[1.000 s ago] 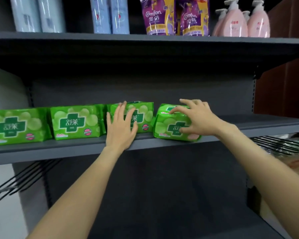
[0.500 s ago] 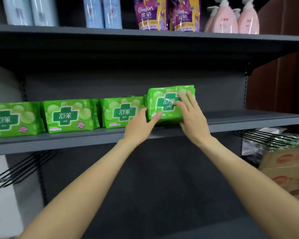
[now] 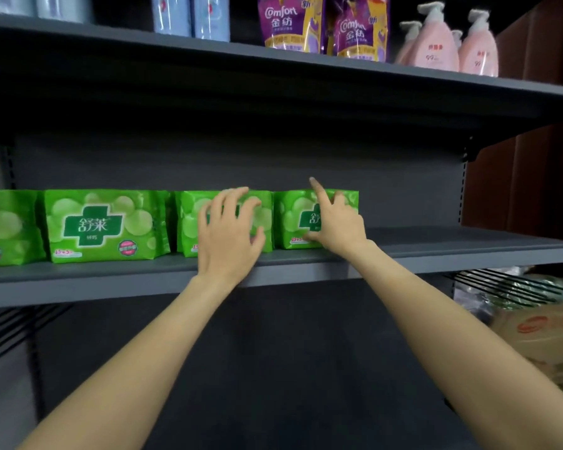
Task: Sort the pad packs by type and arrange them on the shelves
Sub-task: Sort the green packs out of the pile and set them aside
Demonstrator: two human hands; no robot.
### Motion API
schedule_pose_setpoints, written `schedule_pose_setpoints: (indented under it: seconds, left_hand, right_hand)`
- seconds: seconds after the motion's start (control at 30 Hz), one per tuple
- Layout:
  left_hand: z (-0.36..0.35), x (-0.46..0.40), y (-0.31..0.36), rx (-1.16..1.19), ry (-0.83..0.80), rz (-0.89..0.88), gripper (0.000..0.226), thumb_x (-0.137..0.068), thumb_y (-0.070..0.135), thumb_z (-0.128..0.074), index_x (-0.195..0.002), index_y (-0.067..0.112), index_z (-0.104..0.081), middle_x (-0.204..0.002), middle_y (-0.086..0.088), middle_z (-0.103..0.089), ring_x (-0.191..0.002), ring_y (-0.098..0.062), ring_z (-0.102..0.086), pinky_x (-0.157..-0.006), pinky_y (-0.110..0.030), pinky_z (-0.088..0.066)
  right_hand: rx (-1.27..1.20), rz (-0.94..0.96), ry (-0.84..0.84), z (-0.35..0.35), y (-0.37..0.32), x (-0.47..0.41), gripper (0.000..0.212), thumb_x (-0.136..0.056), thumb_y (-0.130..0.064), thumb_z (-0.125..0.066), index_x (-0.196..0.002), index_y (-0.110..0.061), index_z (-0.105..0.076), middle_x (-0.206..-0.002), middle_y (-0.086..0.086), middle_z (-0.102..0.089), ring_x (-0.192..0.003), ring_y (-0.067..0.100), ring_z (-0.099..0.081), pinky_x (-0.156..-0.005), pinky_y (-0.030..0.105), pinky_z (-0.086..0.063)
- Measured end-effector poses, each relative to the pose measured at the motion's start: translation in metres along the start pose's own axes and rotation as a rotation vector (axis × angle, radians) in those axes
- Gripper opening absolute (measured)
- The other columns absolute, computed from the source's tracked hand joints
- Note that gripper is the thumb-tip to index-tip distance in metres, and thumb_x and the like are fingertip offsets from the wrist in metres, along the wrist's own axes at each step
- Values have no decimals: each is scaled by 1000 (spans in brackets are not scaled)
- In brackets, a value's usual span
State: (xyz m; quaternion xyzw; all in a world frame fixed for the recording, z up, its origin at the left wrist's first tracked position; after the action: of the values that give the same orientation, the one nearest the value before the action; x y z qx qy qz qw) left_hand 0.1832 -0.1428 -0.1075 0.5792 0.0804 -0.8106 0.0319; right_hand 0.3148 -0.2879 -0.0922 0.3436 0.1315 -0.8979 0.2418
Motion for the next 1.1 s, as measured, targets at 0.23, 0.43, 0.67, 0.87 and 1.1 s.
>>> schedule_pose_setpoints:
  seconds: [0.23,0.43,0.67,0.87,1.1]
  left_hand:
    - [-21,-3,-2,-115,-121,-11,48,-81,33,-33,-117,20,-60,-134,-9,-53,-129,-35,-43,-100,-59,-37]
    - [-23,0,-6,-145,-103,-20,45,-81,31,-37,-118,20,-61,-135,-8,-52,-128,-34,-44,-100,-57,-37]
    - [-23,-2,-8,-124,-40,-22,38,-82,27,-47,-116,17,-60,-128,-5,-57,-123,-29,-48,-95,-48,-40]
    - [24,7,5,68,186,-68,20,-84,23,-52,-96,16,-66,-89,2,-68,-86,-24,-61,-75,-32,-38]
    - [113,117,-11,261,12,167,24,-90,33,-45,-87,23,-66,-67,10,-63,-67,-11,-56,-59,-29,-43]
  right_hand:
    - [115,-79,-183,-41,-5,-79,83,-84,-46,-67,-146,-22,-17,-132,16,-48,-117,35,-52,-79,40,-47]
    - [-27,-68,-292,-69,-2,-85,87,-92,-53,-49,-152,-24,6,-150,9,-34,-131,32,-42,-97,41,-41]
    - [-228,10,-117,-23,-12,-40,41,-96,-29,-46,-137,-21,-47,-137,8,-52,-121,30,-50,-92,38,-43]
    - [-404,162,374,36,-36,67,19,-91,-21,-52,-104,-19,-66,-96,-2,-70,-90,21,-63,-70,32,-44]
    - [-464,443,708,48,-94,192,15,-91,-10,-55,-92,-9,-69,-82,-1,-69,-69,19,-60,-61,30,-48]
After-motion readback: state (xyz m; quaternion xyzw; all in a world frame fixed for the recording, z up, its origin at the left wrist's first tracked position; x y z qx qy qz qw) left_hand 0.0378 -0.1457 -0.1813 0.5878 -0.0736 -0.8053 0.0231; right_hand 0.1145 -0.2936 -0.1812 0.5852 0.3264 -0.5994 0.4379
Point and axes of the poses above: each hand's wrist, its own x-axis away from the middle knuckle, its own z-axis out of the back of the hand, y = z × x, the point moved 6 cm from there along -x, towards the middle knuckle
